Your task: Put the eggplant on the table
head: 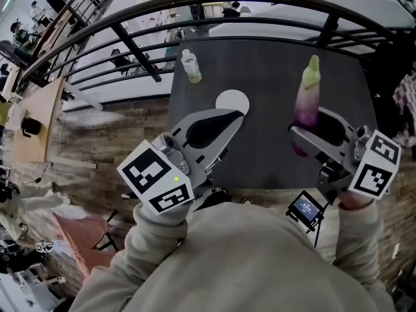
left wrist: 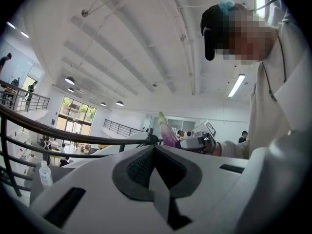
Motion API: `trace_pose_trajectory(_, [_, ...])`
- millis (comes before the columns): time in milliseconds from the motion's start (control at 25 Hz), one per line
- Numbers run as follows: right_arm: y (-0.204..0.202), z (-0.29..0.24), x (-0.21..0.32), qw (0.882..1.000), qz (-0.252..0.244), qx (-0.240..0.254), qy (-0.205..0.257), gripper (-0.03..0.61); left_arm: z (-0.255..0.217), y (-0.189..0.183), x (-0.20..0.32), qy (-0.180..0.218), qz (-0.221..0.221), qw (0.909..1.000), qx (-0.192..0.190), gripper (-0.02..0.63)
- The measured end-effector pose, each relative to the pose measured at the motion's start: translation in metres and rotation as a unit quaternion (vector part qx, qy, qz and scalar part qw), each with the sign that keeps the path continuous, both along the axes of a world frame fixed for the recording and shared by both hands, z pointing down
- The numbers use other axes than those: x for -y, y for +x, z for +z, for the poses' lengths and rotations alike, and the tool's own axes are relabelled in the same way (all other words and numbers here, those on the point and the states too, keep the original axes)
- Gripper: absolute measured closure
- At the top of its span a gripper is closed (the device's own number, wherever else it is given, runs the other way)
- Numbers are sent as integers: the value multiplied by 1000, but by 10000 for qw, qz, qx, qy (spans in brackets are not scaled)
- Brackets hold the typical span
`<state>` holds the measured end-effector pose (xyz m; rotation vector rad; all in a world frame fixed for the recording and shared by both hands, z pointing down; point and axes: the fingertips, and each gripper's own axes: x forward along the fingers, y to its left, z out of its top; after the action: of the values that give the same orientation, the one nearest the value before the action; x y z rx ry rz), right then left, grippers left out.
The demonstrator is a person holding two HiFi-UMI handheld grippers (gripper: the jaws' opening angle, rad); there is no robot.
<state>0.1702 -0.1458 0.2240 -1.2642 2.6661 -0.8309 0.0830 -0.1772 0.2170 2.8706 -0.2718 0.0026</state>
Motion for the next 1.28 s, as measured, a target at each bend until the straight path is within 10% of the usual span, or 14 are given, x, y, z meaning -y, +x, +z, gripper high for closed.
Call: trace_pose_trajectory(1280, [0,-31,31,9991,273,-276,-195,333,-9,15,28,-187,573,9982,0,609])
